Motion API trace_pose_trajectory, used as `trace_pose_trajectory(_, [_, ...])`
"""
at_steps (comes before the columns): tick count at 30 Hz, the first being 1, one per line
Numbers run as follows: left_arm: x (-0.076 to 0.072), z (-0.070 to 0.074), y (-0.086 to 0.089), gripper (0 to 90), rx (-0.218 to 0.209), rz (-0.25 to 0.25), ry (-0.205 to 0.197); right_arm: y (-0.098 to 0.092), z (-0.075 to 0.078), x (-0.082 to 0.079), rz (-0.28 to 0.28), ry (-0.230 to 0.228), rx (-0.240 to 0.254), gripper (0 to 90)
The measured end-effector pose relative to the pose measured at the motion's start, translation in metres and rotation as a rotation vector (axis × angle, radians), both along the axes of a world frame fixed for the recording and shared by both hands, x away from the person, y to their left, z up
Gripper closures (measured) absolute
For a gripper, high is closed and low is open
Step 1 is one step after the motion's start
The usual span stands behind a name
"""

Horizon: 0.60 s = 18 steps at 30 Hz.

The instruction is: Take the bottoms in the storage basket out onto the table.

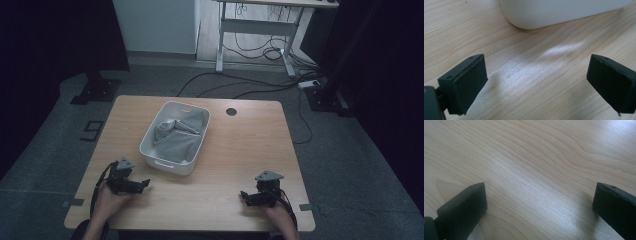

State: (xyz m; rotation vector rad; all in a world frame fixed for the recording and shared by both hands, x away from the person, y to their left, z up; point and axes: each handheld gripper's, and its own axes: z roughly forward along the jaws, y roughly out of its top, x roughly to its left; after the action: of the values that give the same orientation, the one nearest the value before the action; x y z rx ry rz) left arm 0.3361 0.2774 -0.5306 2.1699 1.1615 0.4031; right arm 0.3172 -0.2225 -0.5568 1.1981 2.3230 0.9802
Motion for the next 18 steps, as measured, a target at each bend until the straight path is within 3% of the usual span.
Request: trace_pose_trajectory(18, [-0.004,0.026,0.003,3.5,-0.05,-0.015,-0.035,0.0,0.0,0.0,0.0,0.0,0.0,0.0])
